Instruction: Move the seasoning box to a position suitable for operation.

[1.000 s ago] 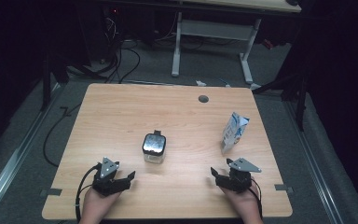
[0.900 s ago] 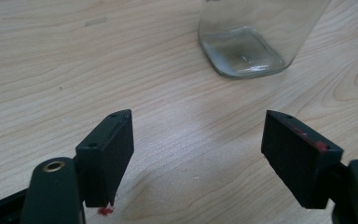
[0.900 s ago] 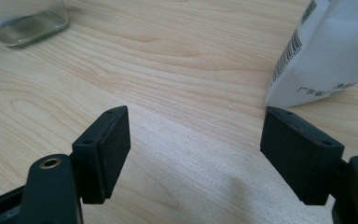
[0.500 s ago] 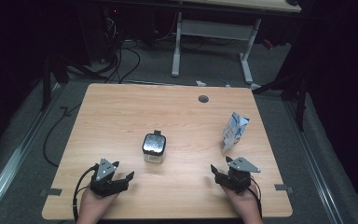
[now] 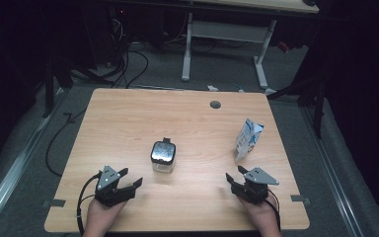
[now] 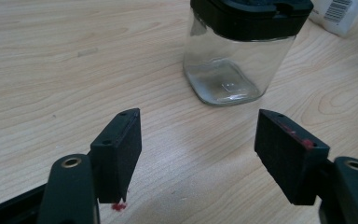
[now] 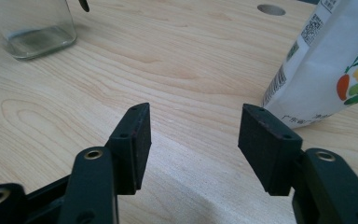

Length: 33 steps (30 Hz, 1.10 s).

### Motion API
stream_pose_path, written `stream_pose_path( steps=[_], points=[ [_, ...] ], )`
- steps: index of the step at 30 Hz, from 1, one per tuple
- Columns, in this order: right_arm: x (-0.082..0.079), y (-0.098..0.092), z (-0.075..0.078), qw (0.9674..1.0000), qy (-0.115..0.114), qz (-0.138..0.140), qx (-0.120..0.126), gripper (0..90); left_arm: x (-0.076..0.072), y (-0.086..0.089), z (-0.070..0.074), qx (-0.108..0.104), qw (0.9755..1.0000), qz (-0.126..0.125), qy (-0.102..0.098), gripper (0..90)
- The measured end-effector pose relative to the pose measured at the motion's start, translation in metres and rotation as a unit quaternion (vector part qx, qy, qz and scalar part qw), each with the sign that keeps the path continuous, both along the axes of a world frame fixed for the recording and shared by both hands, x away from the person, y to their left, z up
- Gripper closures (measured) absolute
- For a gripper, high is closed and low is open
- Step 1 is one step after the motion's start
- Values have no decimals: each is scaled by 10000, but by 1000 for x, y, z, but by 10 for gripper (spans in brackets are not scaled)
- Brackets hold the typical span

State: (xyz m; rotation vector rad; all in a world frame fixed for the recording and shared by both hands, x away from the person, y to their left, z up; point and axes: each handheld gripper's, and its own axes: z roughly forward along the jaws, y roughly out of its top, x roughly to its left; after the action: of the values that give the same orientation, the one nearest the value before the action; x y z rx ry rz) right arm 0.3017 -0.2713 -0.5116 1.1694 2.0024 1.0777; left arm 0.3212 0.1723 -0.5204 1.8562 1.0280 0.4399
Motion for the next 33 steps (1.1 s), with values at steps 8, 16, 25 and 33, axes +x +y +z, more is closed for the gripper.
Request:
stream_pose_path(
  steps=[8, 16, 25, 33],
  points=[
    [2, 1, -1, 10000, 8, 87, 32, 514, 5, -4, 2, 125, 9995, -55, 275, 319],
    [6, 13, 4, 9997, 37, 138, -179, 546, 10, -5, 4, 174, 9997, 27, 168, 400],
    [35, 37, 16, 9994, 169, 32, -297, 548, 17, -10, -3, 351, 9994, 8, 31, 498],
    [29, 50, 0, 9987, 310, 302, -258, 589, 25, -15, -4, 263, 9995, 84, 142, 586]
  ],
)
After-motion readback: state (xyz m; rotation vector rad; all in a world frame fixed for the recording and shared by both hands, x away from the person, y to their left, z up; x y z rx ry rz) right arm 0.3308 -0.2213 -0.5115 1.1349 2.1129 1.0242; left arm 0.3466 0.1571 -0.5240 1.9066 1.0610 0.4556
